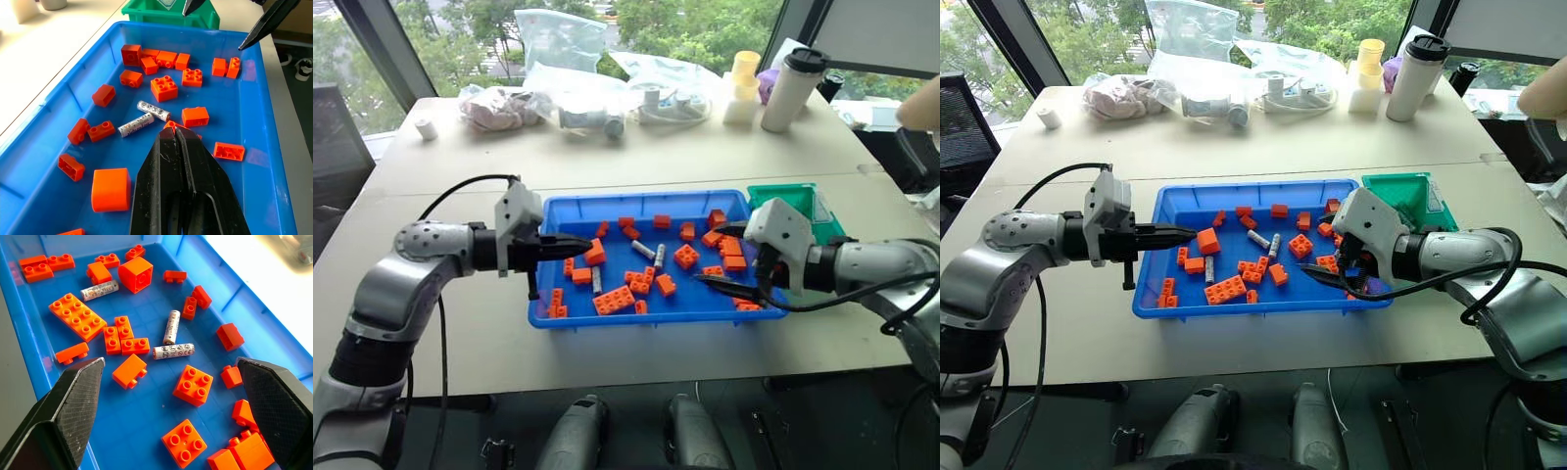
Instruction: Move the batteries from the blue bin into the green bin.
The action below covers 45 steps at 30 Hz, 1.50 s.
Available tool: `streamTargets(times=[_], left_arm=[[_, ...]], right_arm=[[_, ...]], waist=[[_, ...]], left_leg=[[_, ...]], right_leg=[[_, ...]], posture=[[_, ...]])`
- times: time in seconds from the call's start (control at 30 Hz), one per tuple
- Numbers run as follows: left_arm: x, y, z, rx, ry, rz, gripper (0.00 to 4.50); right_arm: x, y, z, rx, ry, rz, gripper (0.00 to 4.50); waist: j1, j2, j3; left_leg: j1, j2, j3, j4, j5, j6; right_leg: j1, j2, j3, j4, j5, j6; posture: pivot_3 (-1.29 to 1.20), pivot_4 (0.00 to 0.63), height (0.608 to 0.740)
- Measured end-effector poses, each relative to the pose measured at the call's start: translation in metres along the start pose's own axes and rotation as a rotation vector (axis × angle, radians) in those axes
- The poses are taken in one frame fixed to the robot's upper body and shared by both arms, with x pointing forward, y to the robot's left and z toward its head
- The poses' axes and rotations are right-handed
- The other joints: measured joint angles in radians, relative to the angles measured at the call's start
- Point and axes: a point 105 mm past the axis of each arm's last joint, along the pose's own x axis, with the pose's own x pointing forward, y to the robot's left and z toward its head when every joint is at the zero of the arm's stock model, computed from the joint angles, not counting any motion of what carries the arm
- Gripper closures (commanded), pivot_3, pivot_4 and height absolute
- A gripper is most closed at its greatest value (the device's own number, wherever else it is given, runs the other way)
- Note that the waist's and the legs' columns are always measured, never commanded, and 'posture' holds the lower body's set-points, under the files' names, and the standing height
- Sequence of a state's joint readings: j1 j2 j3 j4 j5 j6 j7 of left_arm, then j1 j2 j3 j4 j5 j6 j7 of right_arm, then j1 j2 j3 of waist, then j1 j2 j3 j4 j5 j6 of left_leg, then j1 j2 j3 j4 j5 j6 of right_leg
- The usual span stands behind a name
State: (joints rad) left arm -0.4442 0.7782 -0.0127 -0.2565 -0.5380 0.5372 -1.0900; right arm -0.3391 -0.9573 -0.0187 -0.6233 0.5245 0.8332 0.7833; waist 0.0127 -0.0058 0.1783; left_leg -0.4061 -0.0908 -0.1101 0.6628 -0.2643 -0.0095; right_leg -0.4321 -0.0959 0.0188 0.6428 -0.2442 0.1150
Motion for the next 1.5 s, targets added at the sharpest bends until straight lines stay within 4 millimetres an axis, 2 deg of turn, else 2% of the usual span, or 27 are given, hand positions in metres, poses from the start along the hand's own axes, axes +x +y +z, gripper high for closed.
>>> streamTargets(times=[0.5, 0.67, 0.83, 1.1, 1.33, 1.5], left_arm=[[-0.001, -0.001, -0.002, -0.011, 0.001, 0.005, 4.5], [-0.001, 0.001, -0.002, -0.011, -0.003, 0.013, 4.5], [-0.001, 0.005, -0.001, -0.003, -0.013, 0.025, 4.5], [-0.002, 0.016, -0.001, 0.012, -0.012, 0.057, 4.5], [-0.004, 0.018, -0.003, 0.005, -0.007, 0.075, 4.5], [-0.004, 0.013, -0.006, 0.003, -0.003, 0.077, 4.5]], right_arm=[[0.009, 0.006, 0.001, -0.007, -0.003, 0.036, 0.04], [0.018, 0.007, 0.009, 0.001, -0.039, 0.042, 0.04], [0.055, 0.013, 0.023, 0.075, -0.086, 0.079, 0.04], [0.125, 0.027, 0.022, 0.187, 0.032, 0.134, 0.04], [0.166, 0.052, 0.014, 0.254, 0.148, 0.206, 0.04], [0.176, 0.059, 0.017, 0.251, 0.152, 0.217, 0.04]], waist=[[0.0, 0.0, 0.0], [-0.002, 0.0, 0.0], [-0.008, 0.0, 0.0], [-0.01, 0.0, 0.0], [-0.026, 0.0, 0.0], [-0.031, 0.0, 0.0]], left_leg=[[0.0, 0.0, 0.0, 0.0, 0.0, 0.0], [0.0, 0.0, 0.0, 0.0, 0.0, 0.0], [0.0, 0.0, 0.0, 0.0, 0.0, 0.0], [-0.001, 0.0, 0.0, -0.001, 0.001, -0.001], [-0.001, 0.0, -0.001, -0.002, 0.002, -0.004], [-0.001, 0.0, 0.0, -0.003, 0.003, -0.005]], right_leg=[[0.0, 0.0, 0.0, 0.0, 0.0, 0.0], [0.0, 0.0, 0.0, 0.0, 0.0, 0.0], [-0.002, 0.0, 0.0, 0.002, 0.0, 0.0], [-0.004, 0.002, 0.0, 0.003, 0.0, 0.0], [-0.006, 0.002, 0.001, 0.004, 0.0, 0.0], [-0.008, 0.003, 0.001, 0.006, 0.0, 0.0]], posture=[[0.0, 0.15, 0.74], [0.0, 0.15, 0.74], [0.0, 0.15, 0.74], [0.0, 0.15, 0.74], [0.0, 0.15, 0.74], [0.0, 0.15, 0.74]])
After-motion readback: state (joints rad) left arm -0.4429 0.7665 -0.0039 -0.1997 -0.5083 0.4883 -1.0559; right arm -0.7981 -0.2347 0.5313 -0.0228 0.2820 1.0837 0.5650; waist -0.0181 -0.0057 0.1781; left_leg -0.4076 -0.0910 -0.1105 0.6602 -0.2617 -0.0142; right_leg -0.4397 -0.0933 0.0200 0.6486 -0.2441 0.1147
